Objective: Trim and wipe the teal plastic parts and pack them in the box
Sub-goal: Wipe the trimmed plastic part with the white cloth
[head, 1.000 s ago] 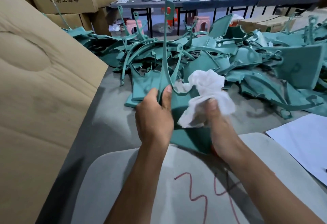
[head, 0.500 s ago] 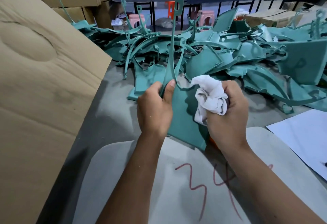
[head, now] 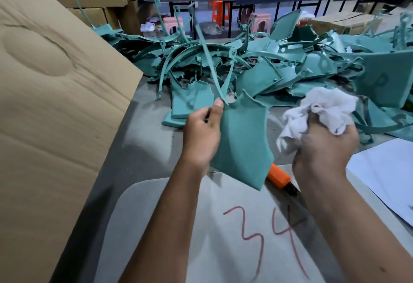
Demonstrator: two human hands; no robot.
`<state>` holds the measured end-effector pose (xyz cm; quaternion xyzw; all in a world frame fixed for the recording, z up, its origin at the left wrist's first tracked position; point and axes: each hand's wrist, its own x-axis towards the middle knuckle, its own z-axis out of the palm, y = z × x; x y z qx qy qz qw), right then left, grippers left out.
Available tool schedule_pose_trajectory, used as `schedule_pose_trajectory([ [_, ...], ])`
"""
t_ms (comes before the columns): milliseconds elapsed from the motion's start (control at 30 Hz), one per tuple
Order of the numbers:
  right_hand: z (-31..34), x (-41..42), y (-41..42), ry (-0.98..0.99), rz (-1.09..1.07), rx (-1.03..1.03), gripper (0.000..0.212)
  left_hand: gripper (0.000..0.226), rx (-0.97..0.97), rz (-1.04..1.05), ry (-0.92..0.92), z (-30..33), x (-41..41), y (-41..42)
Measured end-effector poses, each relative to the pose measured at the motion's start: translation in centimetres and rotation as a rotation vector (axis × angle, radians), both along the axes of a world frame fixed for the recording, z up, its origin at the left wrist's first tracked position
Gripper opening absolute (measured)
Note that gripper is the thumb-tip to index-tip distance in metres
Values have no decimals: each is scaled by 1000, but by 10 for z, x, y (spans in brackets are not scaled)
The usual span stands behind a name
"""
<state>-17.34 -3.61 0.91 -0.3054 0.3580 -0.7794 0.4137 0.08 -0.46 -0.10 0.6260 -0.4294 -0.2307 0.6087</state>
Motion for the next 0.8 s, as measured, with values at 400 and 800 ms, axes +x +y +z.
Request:
schedule_pose_trajectory([
  [400, -6, 35, 29, -36, 722, 168, 44, 51, -72, 405, -363, 10, 3, 14],
  [800, -10, 29, 15, 757, 178, -20, 40, 52, -156, 418, -301, 12, 2, 12],
])
